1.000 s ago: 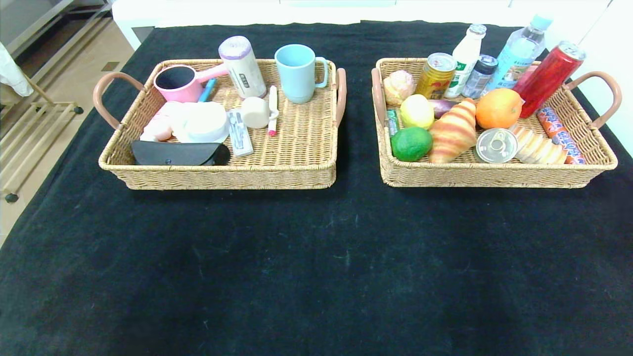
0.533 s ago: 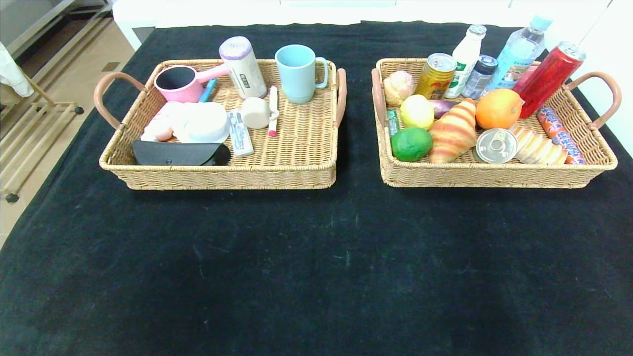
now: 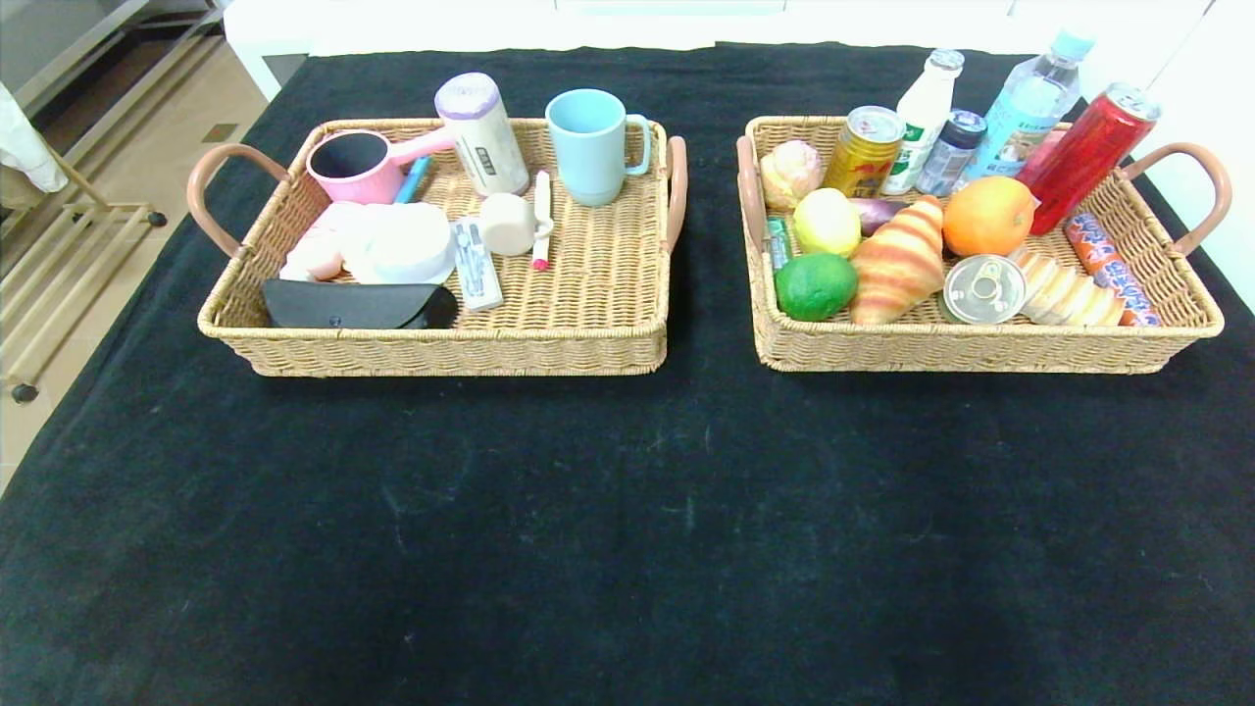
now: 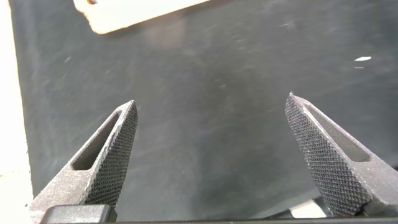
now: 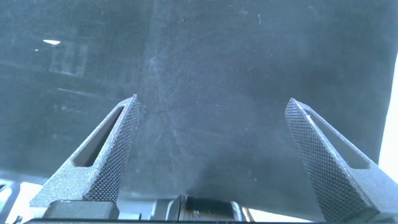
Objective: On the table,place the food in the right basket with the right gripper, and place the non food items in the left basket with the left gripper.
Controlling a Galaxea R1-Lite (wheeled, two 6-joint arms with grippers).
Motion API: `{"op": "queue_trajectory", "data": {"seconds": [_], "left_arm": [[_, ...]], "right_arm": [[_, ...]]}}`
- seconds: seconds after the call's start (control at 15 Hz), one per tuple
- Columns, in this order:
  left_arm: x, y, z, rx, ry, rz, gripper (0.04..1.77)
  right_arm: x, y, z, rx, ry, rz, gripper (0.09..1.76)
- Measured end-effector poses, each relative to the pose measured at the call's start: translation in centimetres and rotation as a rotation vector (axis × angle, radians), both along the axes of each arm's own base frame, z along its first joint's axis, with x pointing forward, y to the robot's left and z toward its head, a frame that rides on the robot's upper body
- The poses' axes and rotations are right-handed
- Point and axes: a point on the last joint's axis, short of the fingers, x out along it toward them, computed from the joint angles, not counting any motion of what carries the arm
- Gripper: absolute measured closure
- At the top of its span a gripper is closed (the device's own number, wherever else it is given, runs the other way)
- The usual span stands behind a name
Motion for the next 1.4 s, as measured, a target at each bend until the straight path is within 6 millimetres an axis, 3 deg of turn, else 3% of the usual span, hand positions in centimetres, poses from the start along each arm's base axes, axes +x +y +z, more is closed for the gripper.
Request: {"op": "queue_trajectory", "data": {"seconds": [0.4,0.8,1.07,1.27,1.4], "left_arm": [[-0.5,-1.2,-0.7,0.014,-0.009,-0.051,0.09],[-1.2,-1.3,-4.4,0.011,-0.075,-0.057,0.09],[0.3,-1.1,-6.9,0.003,-0.165,0.025,0.09],[2.2,-1.0,-8.2,-0.001,-0.222,0.09,0.09],[3.9,-0.8,-9.2,-0.006,-0.272,0.149,0.09]], "right_arm": [[-0.4,-0.2,-2.9,0.002,-0.014,0.037,0.15],[-0.3,-0.1,-3.9,0.017,-0.173,0.064,0.15],[1.5,-0.1,-4.6,0.04,-0.44,0.063,0.15],[2.1,-0.1,-6.8,0.048,-0.482,0.058,0.15],[2.1,-0.2,-7.0,0.038,-0.536,-0.002,0.15]]}}
